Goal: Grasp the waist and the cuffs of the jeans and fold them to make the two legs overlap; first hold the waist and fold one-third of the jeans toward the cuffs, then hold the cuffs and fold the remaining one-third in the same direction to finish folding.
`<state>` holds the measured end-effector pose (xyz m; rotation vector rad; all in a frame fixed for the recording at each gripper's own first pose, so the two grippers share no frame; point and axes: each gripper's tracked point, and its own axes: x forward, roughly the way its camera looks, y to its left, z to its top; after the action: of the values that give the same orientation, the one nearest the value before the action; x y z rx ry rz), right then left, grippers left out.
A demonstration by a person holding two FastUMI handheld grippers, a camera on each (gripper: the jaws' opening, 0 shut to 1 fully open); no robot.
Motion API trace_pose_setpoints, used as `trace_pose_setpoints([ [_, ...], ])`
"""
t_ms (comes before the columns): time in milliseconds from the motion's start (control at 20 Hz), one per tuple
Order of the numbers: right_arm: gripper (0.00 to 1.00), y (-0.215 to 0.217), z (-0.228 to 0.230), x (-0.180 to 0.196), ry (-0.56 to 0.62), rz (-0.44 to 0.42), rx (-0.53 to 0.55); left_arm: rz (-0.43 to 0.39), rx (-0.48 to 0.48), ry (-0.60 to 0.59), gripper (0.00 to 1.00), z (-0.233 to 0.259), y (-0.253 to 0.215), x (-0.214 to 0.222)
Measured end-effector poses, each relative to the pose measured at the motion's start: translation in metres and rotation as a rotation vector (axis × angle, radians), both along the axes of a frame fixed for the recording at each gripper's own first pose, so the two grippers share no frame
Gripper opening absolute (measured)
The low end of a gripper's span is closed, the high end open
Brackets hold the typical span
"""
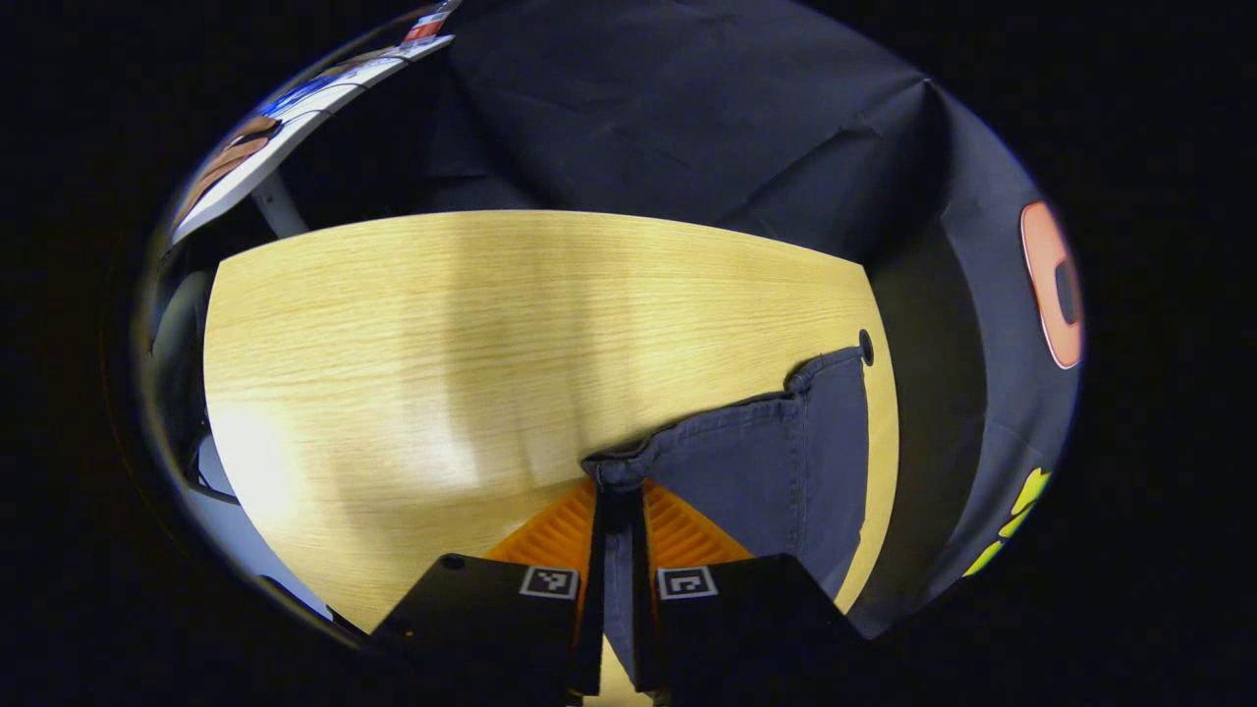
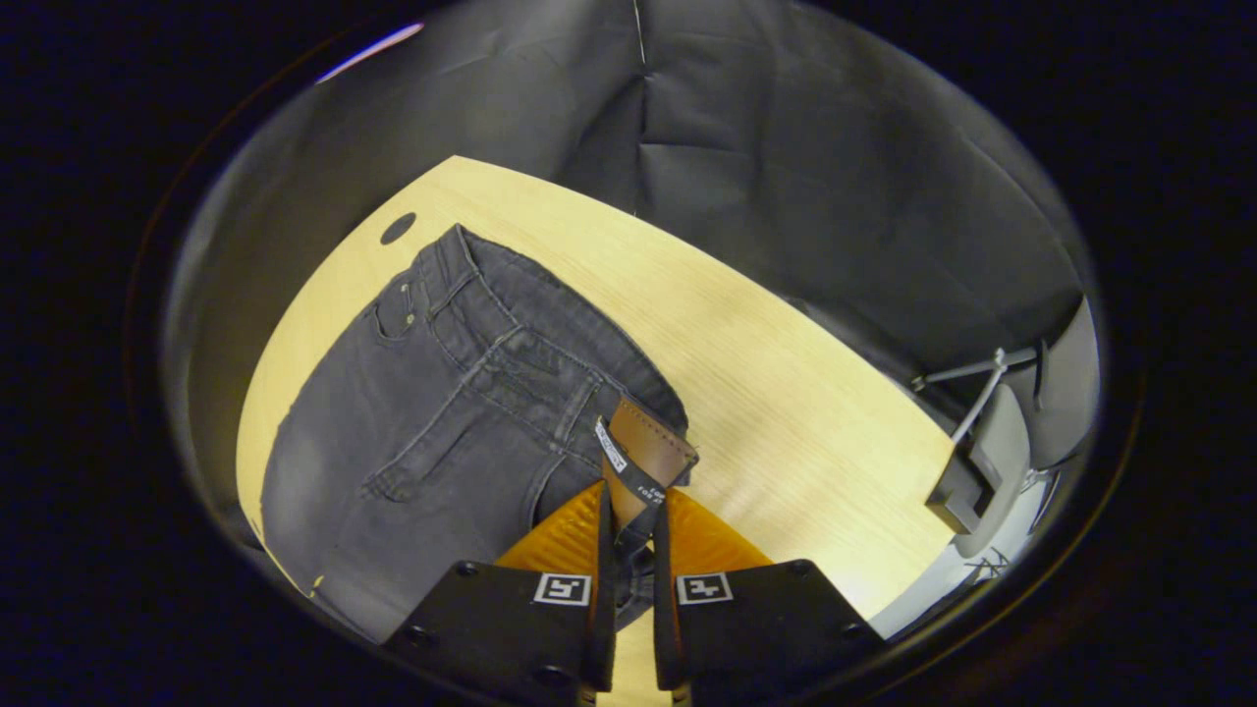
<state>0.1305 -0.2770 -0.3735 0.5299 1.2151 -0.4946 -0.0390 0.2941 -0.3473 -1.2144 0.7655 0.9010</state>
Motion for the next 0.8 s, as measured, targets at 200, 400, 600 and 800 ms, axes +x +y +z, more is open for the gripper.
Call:
trace_pose_setpoints([
  [200, 0.11, 0.008, 0.03, -0.004, -0.067, -0.027, 0.111, -0.033, 0.033, -0.077, 0.08, 0.032, -0.012, -0.007],
  [400, 0.11, 0.029, 0.067, -0.015, -0.112, -0.069, 0.242, -0.031, 0.035, -0.15, 0.06, 0.076, -0.028, -0.017],
  [600, 0.1, 0.038, 0.093, -0.015, -0.144, -0.089, 0.328, 0.009, -0.003, -0.227, 0.06, 0.11, -0.025, -0.007],
  [800, 0.1, 0.047, 0.115, 0.008, -0.15, -0.101, 0.38, 0.024, -0.049, -0.227, 0.07, 0.132, -0.017, 0.015],
])
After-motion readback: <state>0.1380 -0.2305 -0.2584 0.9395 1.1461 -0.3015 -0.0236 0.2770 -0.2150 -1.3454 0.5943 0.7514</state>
